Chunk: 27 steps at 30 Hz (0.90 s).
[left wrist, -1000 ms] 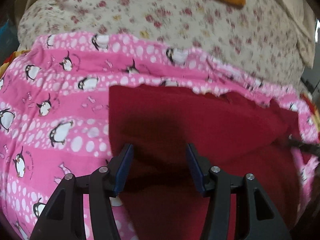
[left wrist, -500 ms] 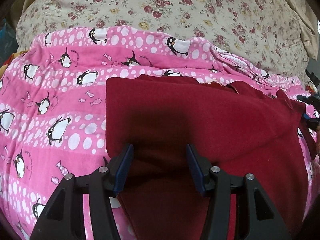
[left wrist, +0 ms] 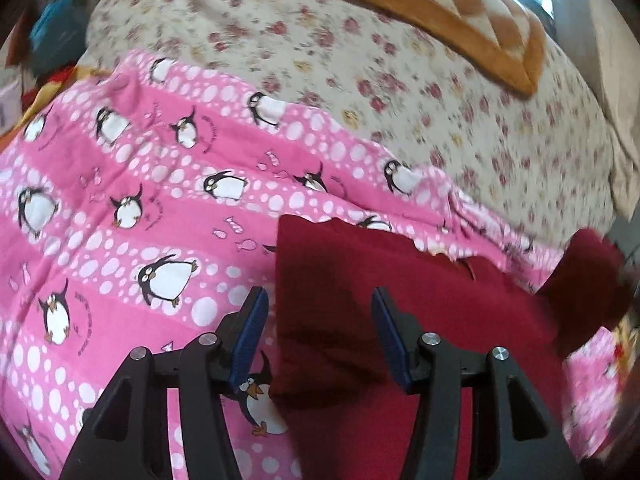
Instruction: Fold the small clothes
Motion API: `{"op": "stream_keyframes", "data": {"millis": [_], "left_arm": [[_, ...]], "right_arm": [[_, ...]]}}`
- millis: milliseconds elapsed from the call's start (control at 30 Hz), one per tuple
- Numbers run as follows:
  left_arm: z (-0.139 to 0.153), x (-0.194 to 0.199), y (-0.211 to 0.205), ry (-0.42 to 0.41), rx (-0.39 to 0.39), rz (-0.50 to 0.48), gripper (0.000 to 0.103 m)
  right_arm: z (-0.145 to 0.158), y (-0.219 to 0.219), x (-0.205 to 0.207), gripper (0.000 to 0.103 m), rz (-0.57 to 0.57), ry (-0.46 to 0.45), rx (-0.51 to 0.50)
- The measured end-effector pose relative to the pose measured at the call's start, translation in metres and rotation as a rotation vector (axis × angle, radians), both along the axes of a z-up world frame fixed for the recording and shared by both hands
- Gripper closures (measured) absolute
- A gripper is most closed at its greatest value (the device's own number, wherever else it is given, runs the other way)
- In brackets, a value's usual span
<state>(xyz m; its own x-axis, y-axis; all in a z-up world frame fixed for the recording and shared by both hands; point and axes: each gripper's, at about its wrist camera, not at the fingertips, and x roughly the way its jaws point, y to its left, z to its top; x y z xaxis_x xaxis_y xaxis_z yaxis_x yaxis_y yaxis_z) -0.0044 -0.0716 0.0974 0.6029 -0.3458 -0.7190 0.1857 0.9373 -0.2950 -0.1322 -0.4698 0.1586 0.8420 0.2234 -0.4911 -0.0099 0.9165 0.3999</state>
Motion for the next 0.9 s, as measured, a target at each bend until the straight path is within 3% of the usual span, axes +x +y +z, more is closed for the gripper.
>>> {"op": "stream_keyframes", "data": {"millis": [67,100,167,233,300,467,600,733,800,900], "left_arm": [[-0.002,0.002,0.002,0.015,-0.019,0.004,0.070],[-0.003,0.002,0.002,0.022,-0.022,-0.001,0.070],[-0.003,-0.001,0.000,0.020,-0.028,-0.018,0.070],[0.001,-0.004,-0.003,0.018,-0.039,-0.043,0.070],[0.003,-0.007,-0.005,0.018,-0.049,-0.061,0.070],[0.005,-0.009,-0.007,0.014,-0.044,-0.063,0.070],[0.005,-0.006,-0.002,0.022,-0.055,-0.035,0.070],[0.004,-0.001,0.009,0.034,-0.086,-0.005,0.070],[0.004,0.002,0.013,0.039,-0.107,-0.003,0.070],[0.003,0.006,0.019,0.051,-0.149,-0.005,0.070]], "right_arm": [[-0.022,0.069,0.011,0.091,0.193,0.086,-0.083],[-0.036,0.091,0.015,0.078,0.253,0.134,-0.105],[-0.074,0.132,0.023,0.064,0.353,0.281,-0.176],[-0.092,0.142,0.020,0.063,0.373,0.331,-0.209],[-0.095,0.131,0.016,0.058,0.350,0.342,-0.203],[-0.081,0.069,0.008,0.035,0.187,0.286,0.022],[-0.084,0.048,0.039,0.030,0.153,0.247,0.213],[-0.097,0.060,0.089,0.028,0.076,0.296,0.341],[-0.089,0.084,0.102,0.027,0.122,0.277,0.365],[-0.068,0.145,0.096,0.027,0.369,0.235,0.196]]}}
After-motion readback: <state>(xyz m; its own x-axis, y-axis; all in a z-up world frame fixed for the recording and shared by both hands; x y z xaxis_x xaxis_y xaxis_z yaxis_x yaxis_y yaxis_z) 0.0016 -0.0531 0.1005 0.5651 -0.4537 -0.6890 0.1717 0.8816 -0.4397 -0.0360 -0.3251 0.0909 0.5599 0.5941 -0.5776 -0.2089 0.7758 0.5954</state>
